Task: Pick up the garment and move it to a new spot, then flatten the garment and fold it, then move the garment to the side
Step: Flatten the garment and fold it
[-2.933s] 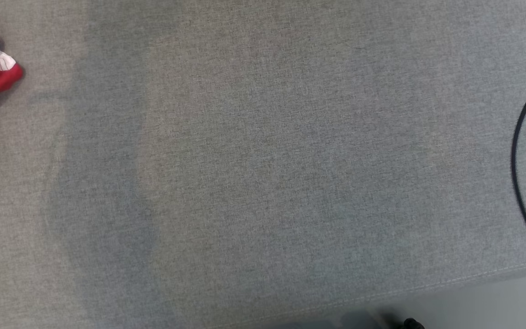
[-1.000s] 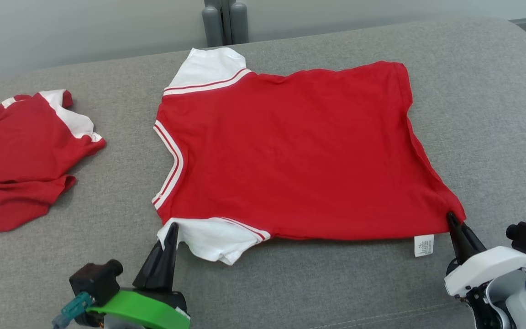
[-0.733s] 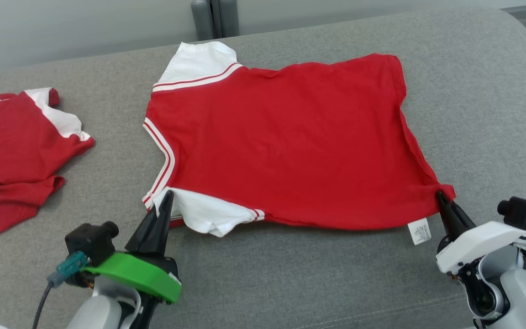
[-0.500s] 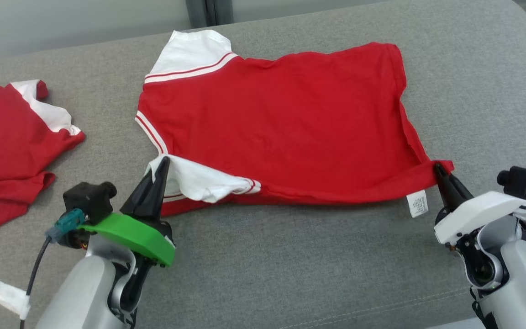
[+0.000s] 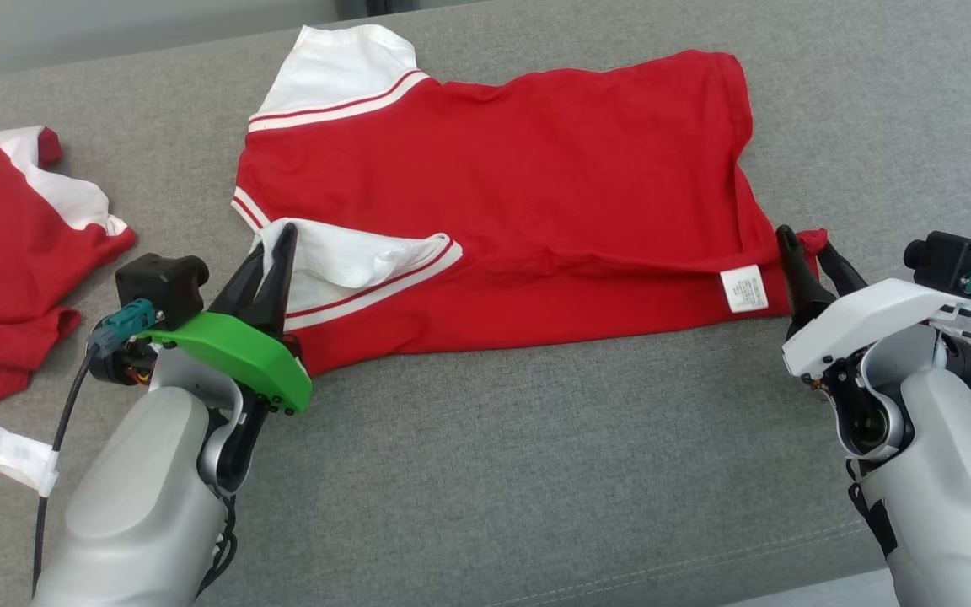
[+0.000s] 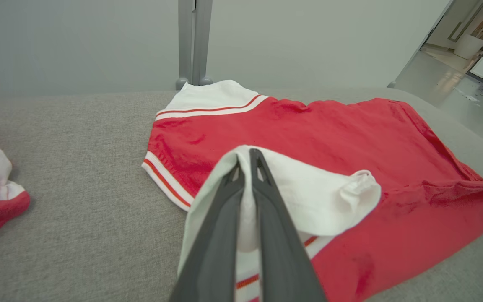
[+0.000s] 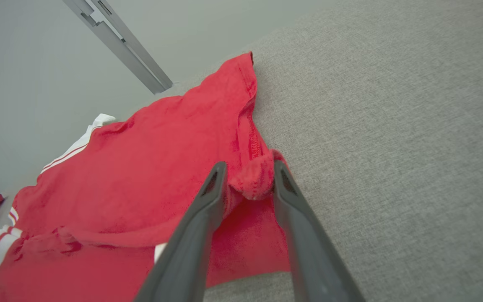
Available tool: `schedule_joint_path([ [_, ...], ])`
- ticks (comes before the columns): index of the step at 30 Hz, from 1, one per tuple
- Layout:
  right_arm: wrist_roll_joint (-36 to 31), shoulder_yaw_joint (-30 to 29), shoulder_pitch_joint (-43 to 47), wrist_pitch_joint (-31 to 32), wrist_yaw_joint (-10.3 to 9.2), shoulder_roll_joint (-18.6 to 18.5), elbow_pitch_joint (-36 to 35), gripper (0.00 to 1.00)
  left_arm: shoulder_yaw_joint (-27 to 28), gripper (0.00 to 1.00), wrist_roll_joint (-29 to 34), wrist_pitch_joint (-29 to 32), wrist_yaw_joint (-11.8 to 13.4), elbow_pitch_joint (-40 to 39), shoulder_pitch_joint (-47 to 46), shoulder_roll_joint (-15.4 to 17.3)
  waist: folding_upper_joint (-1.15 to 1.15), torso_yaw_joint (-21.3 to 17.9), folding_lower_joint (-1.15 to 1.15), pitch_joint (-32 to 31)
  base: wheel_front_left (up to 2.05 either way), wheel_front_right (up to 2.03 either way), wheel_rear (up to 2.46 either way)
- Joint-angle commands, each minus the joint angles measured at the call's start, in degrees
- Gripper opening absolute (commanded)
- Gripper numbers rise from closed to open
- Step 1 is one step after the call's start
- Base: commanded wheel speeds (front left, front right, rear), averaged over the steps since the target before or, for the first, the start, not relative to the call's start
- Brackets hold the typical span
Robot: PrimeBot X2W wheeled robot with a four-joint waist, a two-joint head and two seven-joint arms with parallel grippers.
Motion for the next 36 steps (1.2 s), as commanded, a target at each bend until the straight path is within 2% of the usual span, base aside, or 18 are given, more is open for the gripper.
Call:
schedule_joint_path([
  [1, -0.38, 0.37, -0.29, -1.31, -0.08, -0.28, 0.39, 1.00, -0.11, 1.00, 0.04, -0.93, -0.22, 0.88, -0.81, -0.21, 0.00, 0.17, 0.00, -0.38, 0.00, 0.00, 0.00],
  [7, -1.07, 2.73, 3.19, -7.04, -0.08, -3.08, 1.42, 1.00, 0.72, 1.00, -1.30, -3.44, -0.27, 2.95, 1.77, -0.44, 0.00, 0.62, 0.00, -2.47, 0.00, 0.00, 0.00],
  [13, -2.38, 4.60, 7.20, -9.65, -0.08, -5.75, 3.35, 1.00, 1.96, 1.00, -1.25, -3.81, -0.24, 2.22, 7.90, -0.58, 0.00, 1.13, 0.00, -3.03, 0.00, 0.00, 0.00],
  [19, -3.50, 6.21, 5.43, -10.95, -0.08, -5.42, 7.00, 1.00, 0.87, 1.00, 0.32, -3.80, -0.25, 3.72, 11.40, -1.24, 0.00, 1.49, 0.00, -1.93, 0.00, 0.00, 0.00],
  [29, -4.62, 8.65, 0.10, -12.21, -0.08, -4.39, 15.97, 1.00, -2.29, 1.00, -0.53, -3.40, -0.25, 9.14, 7.60, -2.38, 0.00, 2.08, 0.00, -0.40, 0.00, 0.00, 0.00],
  [30, -4.37, 9.03, -0.26, -12.23, -0.08, -4.21, 16.82, 1.00, -2.69, 0.50, -0.90, -3.41, -0.25, 9.55, 7.19, -2.51, 0.00, 2.14, 0.00, -0.33, 0.00, 0.00, 0.00],
  [31, -4.14, 9.27, -0.63, -12.45, -0.08, -4.21, 17.47, 0.62, -2.89, 0.24, -1.19, -3.41, -0.25, 9.83, 6.85, -2.54, 0.00, 2.17, 0.00, -0.27, 0.00, 0.00, 0.00],
  [32, -3.90, 9.65, -1.05, -12.55, -0.08, -4.11, 18.27, 0.02, -3.11, 0.00, -1.59, -3.45, -0.25, 10.17, 6.53, -2.56, 0.00, 2.16, 0.00, -0.26, 0.00, 0.00, 0.00],
  [36, -2.54, 10.44, -2.26, -13.81, -0.09, -3.35, 20.13, 0.00, -3.55, 0.00, -3.00, -3.65, -0.25, 10.41, 5.86, -2.41, 0.00, 2.37, 0.00, -0.55, 0.00, 0.00, 0.00],
])
